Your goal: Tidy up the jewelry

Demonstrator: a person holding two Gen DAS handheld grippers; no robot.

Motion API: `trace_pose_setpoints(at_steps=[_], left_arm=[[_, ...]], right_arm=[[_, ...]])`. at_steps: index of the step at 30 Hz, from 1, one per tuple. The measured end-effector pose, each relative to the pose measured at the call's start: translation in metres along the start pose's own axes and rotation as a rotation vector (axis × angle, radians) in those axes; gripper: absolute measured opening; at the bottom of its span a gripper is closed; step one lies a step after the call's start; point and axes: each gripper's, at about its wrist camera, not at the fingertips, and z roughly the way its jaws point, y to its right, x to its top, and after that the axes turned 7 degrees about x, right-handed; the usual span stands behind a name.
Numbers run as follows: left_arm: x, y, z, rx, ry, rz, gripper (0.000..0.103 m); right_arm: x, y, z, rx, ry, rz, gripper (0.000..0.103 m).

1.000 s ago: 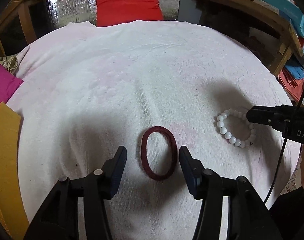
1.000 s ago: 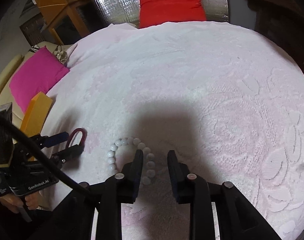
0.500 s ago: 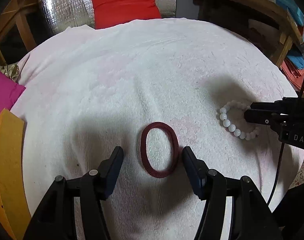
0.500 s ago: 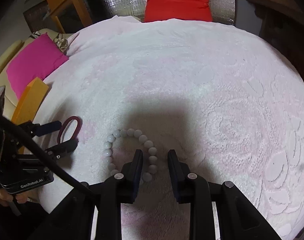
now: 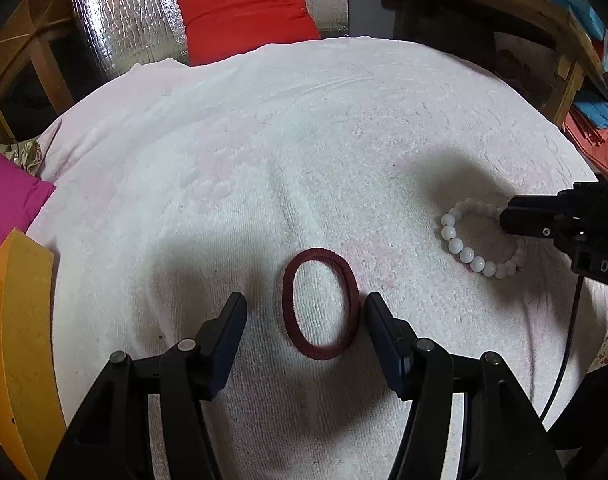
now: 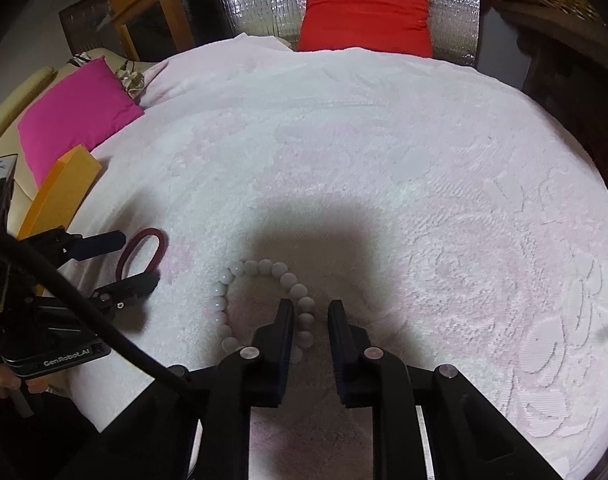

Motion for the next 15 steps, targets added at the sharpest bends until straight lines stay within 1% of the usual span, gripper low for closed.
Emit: trace_pose_setpoints(at_steps=[6,8,9,10,12,15], left_arm=[[0.0003,0.0001,0.0030,-0.007,-0.009,-0.003,0.062],[0.0003,-0.0010,0.0038,-0.008,-0.012,-0.008,0.065],[0.0007,-0.0018,0.0041,-0.006,-0.012,-0.010,0.067],[0.0008,-0.0029,0.0046,-0.006,-0.014,-0.015,0.068],[0.0009,-0.0052,0.0057,-0.022,-0.019,-0.027,0.068],[0.0006,-0.0072,0.0053,-0.037,-0.016,-0.036,0.068]], right_arm=[[-0.0003,0.0033,0.0042,0.020,-0.022,0.038,0.020],[0.0008,0.0020,0.0047,0.025,-0.020,0.040,0.020],[0.0011,0.0015,0.0054,0.026,-0.021,0.039,0.022],[0.0017,0.0012,0.0066,0.027,-0.023,0.041,0.026],[0.0016,-0.0010,0.0078,0.035,-0.019,0.038,0.032],[0.0003,-0.0054,0.0089,0.027,-0.008,0.002,0.032]])
